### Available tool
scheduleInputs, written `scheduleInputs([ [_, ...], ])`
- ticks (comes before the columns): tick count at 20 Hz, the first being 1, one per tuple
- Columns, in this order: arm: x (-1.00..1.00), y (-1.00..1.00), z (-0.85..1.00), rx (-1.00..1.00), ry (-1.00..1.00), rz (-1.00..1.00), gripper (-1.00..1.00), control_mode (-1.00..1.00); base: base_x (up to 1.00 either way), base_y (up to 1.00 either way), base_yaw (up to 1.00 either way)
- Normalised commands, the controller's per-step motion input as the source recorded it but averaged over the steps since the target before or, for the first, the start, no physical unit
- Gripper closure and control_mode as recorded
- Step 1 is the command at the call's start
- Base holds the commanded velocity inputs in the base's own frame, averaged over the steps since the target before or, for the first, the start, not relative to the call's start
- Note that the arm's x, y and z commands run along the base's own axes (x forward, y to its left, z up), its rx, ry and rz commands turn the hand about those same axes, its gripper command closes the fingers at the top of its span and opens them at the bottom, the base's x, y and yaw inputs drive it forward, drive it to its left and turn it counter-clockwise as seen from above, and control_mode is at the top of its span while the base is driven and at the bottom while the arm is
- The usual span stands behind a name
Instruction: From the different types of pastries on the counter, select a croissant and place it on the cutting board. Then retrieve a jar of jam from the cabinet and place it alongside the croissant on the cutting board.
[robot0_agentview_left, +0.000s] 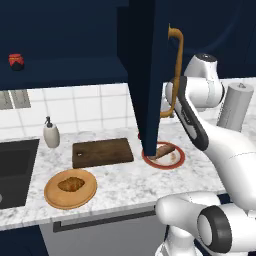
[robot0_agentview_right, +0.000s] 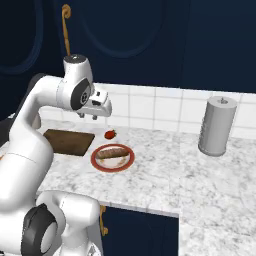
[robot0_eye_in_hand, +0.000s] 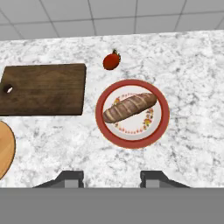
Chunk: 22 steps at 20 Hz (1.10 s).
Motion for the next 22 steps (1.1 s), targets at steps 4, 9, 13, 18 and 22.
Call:
scheduleInputs([
  [4,0.00,0.00,0.00,0.00,0.00,0.00,-1.00,1.00,-0.04,0.00,0.00],
  [9,0.00,0.00,0.00,0.00,0.00,0.00,-1.00,1.00,-0.75,-0.32,0.00],
  [13,0.00,0.00,0.00,0.00,0.00,0.00,-1.00,1.00,-0.77,-0.19,0.00],
  [18,0.00,0.00,0.00,0.00,0.00,0.00,-1.00,1.00,-0.30,0.11,0.00],
  [22,0.00,0.00,0.00,0.00,0.00,0.00,-1.00,1.00,-0.63,0.53,0.00],
])
